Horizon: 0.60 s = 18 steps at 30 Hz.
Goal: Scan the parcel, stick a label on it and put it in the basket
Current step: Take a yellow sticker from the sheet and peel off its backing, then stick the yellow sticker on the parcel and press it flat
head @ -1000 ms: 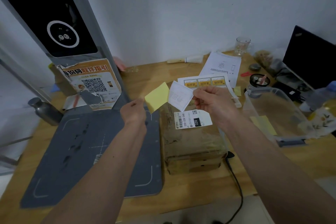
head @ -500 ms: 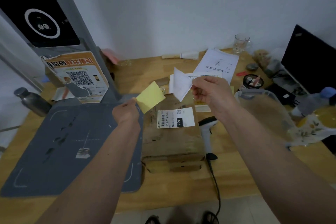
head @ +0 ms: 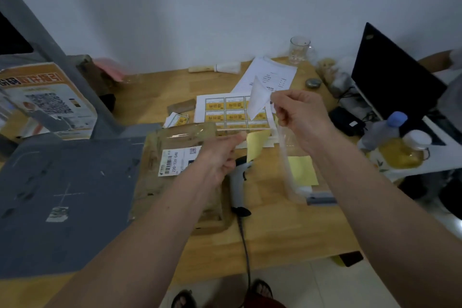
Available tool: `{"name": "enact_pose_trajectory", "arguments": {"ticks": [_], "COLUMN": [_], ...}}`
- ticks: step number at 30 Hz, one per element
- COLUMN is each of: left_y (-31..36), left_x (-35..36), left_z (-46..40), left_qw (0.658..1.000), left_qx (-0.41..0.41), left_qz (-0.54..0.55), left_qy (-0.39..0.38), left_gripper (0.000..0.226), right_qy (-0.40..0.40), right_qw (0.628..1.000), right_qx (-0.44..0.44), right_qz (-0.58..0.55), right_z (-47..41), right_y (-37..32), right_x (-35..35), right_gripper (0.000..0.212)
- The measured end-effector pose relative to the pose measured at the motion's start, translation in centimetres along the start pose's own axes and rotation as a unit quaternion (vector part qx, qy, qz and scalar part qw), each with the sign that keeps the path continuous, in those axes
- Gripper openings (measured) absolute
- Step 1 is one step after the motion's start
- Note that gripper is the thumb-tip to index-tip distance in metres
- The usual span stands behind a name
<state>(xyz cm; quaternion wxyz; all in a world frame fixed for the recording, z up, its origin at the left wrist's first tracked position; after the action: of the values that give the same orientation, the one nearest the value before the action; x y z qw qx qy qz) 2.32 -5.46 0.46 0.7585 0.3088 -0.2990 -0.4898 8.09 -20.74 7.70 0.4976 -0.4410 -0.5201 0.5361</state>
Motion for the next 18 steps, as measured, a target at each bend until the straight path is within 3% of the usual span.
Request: {"name": "enact_pose_trajectory", "arguments": {"ticks": [3,8,18], "left_y": [-1.4,-3.3,-5.1], "left_x": [3.7,8.5,13.0], "left_z": [-0.8,-1.9,-2.8], "left_qw": [1.0,0.999,0.996], "left_qx": [-0.014,-0.037,-0.056], "left_qz": [-0.026,-0.024,-0.065], "left_qy": [-0.01,-0.012,0.034], "left_gripper": [0.025,0.012,0.012], "right_qy": [0.031,0.077,0.088], "right_qw": [0.997,0.984,0.979], "right_qx": [-0.014,-0.036,-0.002], "right_qz": [0.072,0.156,0.183], "right_z": [-0.3,-0.2,0.9], "right_y": [0.3,1.3,3.7], "right_x": [-3.1,-7.9,-12.6], "right_gripper": [0.017,0.022,0.023]}}
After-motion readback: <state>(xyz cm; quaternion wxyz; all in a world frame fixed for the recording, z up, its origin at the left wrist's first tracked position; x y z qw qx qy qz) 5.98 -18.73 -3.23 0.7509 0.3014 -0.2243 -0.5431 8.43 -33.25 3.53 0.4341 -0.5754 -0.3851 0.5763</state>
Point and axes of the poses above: each hand's wrist, its own z-axis away from the middle knuckle, its own x-axis out of the palm, y = z × x, the point moved 2 cm from there along -z, towards the middle knuckle, and after that the axes turned 4 degrees about -x, right-handed, at the moved point
